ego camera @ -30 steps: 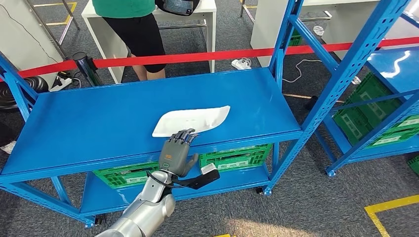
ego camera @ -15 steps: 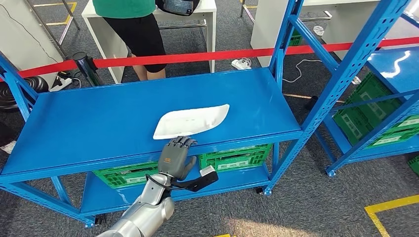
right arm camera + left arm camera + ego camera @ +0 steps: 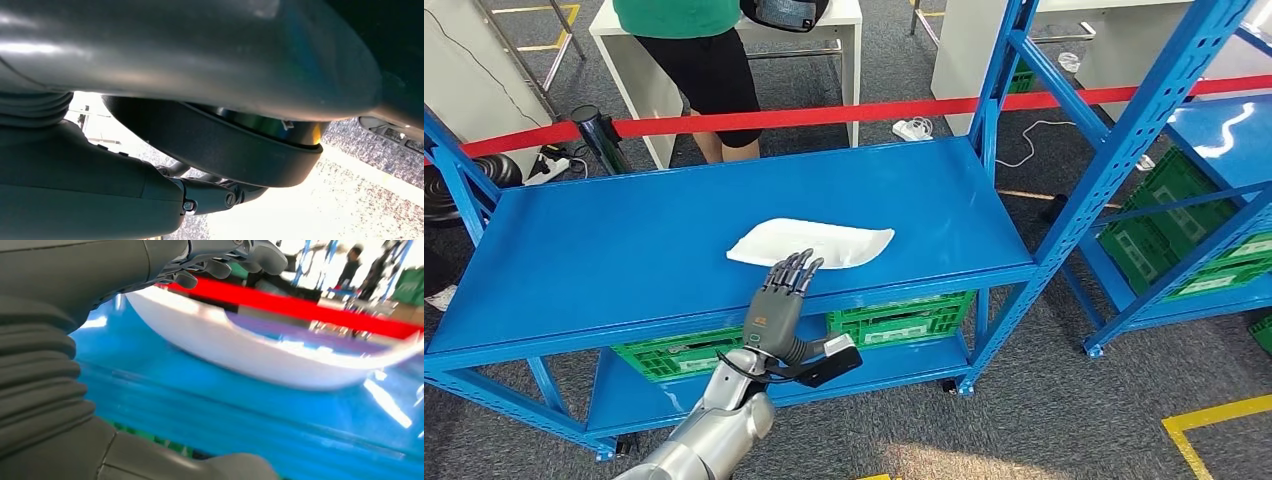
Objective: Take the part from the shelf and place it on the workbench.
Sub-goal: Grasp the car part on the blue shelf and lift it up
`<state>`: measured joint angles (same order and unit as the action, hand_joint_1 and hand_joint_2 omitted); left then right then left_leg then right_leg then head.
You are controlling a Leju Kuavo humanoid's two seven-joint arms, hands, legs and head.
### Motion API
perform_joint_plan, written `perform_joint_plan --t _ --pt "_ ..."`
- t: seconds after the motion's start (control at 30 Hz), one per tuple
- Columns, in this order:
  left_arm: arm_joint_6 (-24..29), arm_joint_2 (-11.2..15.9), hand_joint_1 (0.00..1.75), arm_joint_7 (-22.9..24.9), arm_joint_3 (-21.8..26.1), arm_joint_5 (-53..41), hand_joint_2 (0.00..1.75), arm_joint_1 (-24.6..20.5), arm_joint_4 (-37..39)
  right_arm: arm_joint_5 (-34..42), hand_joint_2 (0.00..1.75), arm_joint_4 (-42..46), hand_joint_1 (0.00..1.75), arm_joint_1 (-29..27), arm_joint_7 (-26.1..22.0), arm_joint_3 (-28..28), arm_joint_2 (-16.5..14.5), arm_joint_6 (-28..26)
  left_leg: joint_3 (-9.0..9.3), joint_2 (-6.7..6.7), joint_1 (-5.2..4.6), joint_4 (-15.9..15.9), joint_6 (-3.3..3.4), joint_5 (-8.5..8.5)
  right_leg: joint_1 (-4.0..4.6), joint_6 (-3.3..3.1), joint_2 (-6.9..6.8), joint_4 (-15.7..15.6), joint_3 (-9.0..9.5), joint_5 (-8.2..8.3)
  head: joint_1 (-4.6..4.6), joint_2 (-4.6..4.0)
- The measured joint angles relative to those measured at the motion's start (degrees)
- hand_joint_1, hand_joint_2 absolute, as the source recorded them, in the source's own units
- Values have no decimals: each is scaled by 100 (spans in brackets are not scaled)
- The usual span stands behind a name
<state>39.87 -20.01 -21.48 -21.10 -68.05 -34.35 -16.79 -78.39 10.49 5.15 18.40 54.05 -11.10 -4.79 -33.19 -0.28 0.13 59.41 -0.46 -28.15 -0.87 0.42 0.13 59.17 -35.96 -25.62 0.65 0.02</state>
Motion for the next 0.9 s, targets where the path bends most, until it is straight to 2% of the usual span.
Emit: perform_joint_plan --t 0.13,0.23,0.43,0.67,0.9 --pt "15 1 0 -156 154 -514 0 83 -414 21 0 0 0 -1 0 0 1 -1 0 1 0 0 0 0 0 0 0 0 0 0 1 0" --pt "15 -14 0 -302 441 -988 0 228 -964 37 0 0 0 -4 0 0 0 -5 0 1 0 0 0 0 0 0 1 0 -1 0 1 0" --pt "17 -49 0 -430 992 -1114 0 228 -1592 36 0 0 0 -7 0 0 1 -15 1 0 0 0 0 0 0 0 0 0 0 0 -1 0" --pt "17 -49 0 -345 1134 -1376 0 -31 -1613 5 0 0 0 -7 0 0 10 -15 2 0 0 0 0 1 0 1 1 0 1 1 0 0" --pt "16 -46 0 -180 1137 -1287 0 -388 -1140 18 0 0 0 -7 0 0 13 -16 -11 -1 -50 23 38 -8 -52 48 -1 -13 4 24 -1 0"
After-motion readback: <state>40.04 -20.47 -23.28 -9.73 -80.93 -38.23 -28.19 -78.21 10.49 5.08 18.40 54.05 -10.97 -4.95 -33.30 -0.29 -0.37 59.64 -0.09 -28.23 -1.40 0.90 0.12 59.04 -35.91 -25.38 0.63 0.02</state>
